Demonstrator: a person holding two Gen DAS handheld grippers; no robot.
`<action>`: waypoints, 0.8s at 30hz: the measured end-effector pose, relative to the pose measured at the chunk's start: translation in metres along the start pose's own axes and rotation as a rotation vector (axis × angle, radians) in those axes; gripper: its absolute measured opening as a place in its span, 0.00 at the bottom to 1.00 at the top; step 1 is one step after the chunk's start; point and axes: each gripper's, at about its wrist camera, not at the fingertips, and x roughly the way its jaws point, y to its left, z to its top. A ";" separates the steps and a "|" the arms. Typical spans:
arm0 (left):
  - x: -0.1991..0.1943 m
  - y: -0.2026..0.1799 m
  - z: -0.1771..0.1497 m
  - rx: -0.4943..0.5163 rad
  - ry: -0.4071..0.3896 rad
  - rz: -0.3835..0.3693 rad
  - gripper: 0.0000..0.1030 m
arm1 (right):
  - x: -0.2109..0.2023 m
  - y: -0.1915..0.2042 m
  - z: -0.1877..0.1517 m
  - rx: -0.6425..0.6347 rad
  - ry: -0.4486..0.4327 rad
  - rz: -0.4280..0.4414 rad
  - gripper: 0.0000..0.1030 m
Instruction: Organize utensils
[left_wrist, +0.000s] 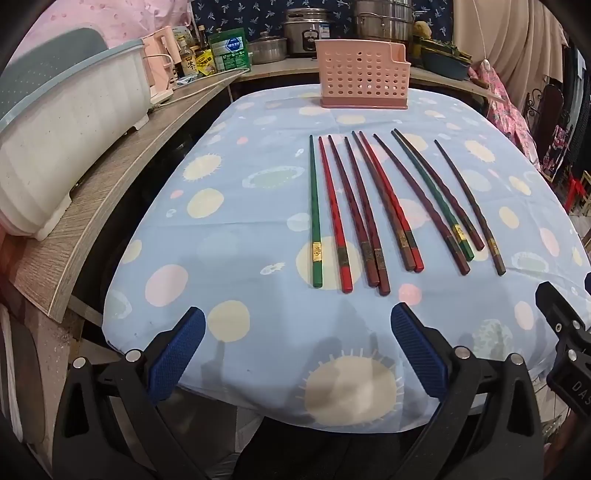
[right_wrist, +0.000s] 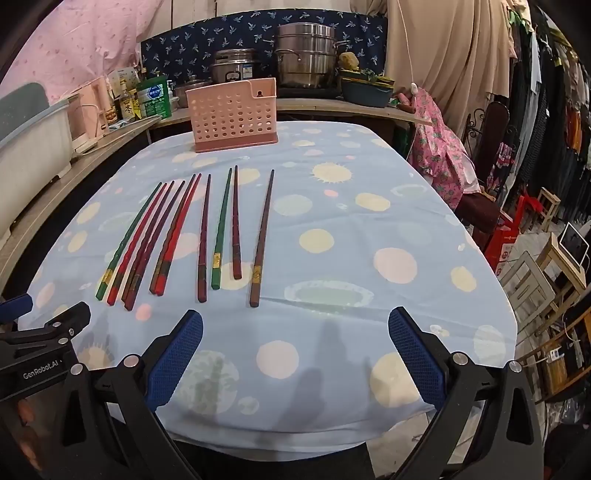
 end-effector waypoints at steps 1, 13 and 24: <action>0.000 0.000 0.000 0.000 -0.004 0.003 0.93 | 0.000 0.000 0.000 -0.003 -0.003 -0.003 0.93; -0.005 -0.002 -0.004 -0.009 0.005 0.021 0.93 | -0.001 -0.001 0.001 0.006 0.000 0.003 0.93; 0.002 0.004 -0.002 -0.010 0.017 0.017 0.93 | -0.002 0.001 -0.001 0.008 -0.001 0.004 0.93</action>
